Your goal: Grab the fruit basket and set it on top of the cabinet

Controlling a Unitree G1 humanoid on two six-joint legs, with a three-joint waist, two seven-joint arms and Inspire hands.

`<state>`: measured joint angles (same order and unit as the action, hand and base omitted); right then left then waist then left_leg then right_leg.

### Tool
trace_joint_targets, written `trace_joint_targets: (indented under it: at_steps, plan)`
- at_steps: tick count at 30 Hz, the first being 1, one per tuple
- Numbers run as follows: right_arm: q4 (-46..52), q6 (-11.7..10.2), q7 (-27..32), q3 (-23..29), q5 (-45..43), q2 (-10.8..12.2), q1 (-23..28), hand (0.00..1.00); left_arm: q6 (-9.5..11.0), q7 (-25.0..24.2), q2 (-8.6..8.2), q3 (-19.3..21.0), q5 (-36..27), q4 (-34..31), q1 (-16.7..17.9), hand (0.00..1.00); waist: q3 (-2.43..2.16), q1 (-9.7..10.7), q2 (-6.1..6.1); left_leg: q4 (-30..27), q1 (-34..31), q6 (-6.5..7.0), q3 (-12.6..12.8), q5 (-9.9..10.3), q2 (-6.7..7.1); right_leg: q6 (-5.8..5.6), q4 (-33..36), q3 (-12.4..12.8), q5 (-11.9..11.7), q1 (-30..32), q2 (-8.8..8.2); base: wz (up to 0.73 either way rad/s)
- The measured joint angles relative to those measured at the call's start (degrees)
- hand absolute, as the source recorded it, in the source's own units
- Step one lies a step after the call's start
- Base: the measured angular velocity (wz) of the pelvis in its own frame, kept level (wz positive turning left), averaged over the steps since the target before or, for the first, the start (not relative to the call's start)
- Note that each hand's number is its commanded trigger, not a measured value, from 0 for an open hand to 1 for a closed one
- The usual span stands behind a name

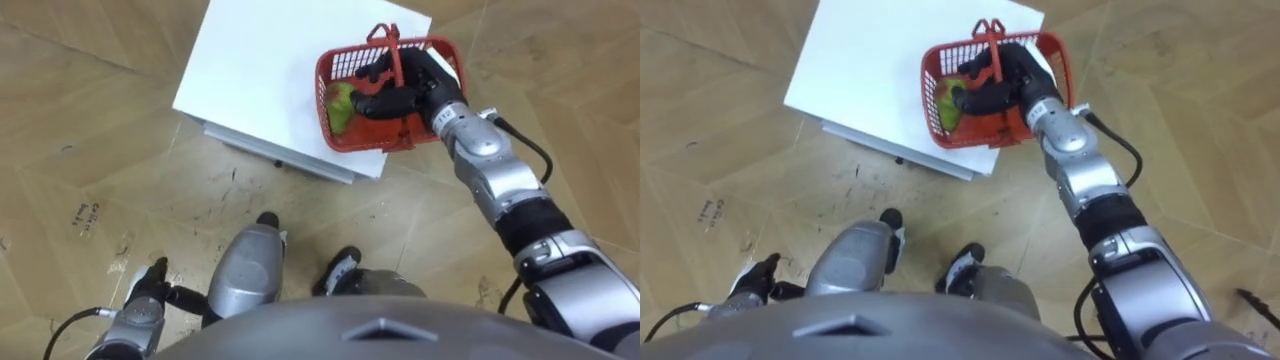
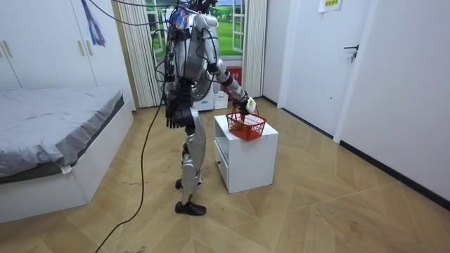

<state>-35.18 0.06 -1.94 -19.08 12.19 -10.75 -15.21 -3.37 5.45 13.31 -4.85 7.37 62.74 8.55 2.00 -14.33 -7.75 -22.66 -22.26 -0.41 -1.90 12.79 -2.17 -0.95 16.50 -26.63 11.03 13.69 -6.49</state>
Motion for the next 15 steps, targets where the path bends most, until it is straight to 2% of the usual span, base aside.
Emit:
trace_joint_targets:
  at_steps: [15]
  plan:
    - [0.0,0.0,-0.4,-1.1,0.7,0.0,0.1,0.0,-0.1,-1.2,0.17,0.1,0.0,0.2,0.0,0.0,0.01,0.0,0.01,-1.2,-0.5,0.12,0.2,-0.1,0.1,0.0,0.7,-0.3,0.0,0.1,-0.37,0.0]
